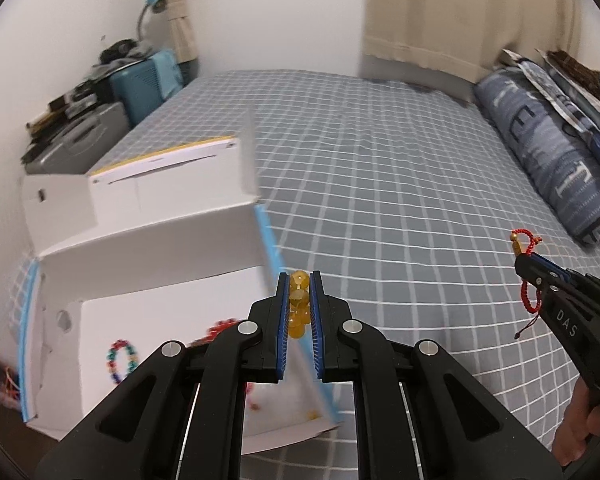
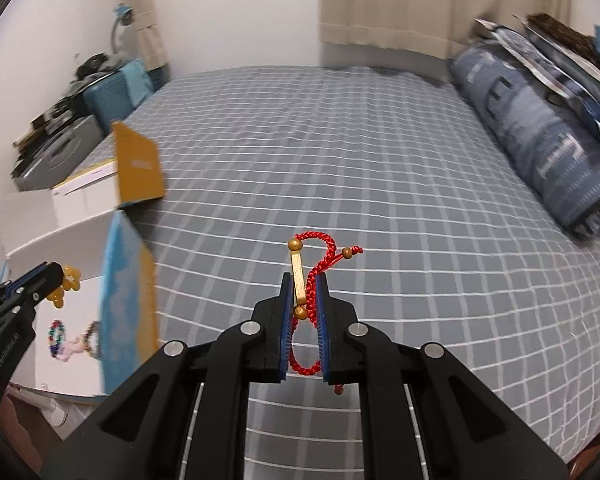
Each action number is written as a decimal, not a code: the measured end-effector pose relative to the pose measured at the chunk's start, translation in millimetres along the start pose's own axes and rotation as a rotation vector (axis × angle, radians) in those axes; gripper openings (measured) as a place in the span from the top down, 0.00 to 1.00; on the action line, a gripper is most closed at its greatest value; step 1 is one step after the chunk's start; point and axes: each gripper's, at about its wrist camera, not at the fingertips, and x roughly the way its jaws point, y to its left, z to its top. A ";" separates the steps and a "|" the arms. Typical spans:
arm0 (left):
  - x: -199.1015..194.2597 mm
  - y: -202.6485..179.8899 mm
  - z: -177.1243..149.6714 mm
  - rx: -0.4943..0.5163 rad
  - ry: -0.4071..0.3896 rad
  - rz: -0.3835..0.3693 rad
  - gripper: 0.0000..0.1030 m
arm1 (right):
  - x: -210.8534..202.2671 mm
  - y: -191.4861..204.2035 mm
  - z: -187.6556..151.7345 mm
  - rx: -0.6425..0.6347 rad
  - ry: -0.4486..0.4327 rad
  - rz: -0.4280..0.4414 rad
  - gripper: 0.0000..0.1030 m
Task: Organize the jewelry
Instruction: 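Carry the amber and red cord bracelets over the box and lower them inside, then open both tools to drop the bracelets and pull back from the box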
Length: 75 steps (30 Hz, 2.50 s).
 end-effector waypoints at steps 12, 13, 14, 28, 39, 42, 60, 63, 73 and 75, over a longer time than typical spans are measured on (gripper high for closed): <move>-20.0 107.5 -19.4 -0.127 -0.002 0.127 0.91 | -2.8 136.9 -2.1 -0.134 -0.015 0.162 0.90; -21.1 115.8 -22.6 -0.136 0.001 0.136 0.91 | -2.3 150.2 -4.3 -0.148 -0.013 0.176 0.90; -22.0 123.9 -26.0 -0.142 0.003 0.144 0.91 | -1.3 162.3 -6.7 -0.164 -0.011 0.189 0.90; 10.3 185.7 -59.1 -0.209 0.095 0.208 0.91 | 45.4 250.3 -35.6 -0.286 0.104 0.222 0.90; 29.4 193.2 -66.2 -0.210 0.143 0.204 0.91 | 63.9 253.6 -39.2 -0.275 0.159 0.214 0.88; 29.7 194.3 -66.0 -0.217 0.145 0.205 0.89 | 65.5 254.0 -39.6 -0.276 0.168 0.215 0.87; -11.2 211.0 -62.1 -0.284 0.050 0.249 0.22 | 30.6 243.2 -29.5 -0.258 0.081 0.272 0.18; -17.3 212.2 -64.4 -0.285 0.036 0.249 0.14 | 23.5 237.7 -30.6 -0.258 0.060 0.266 0.12; -39.2 206.4 -80.8 -0.259 -0.015 0.242 0.06 | -4.5 215.4 -47.6 -0.234 -0.014 0.245 0.07; -45.3 204.0 -87.3 -0.256 -0.021 0.236 0.06 | -10.6 212.1 -51.8 -0.232 -0.027 0.240 0.07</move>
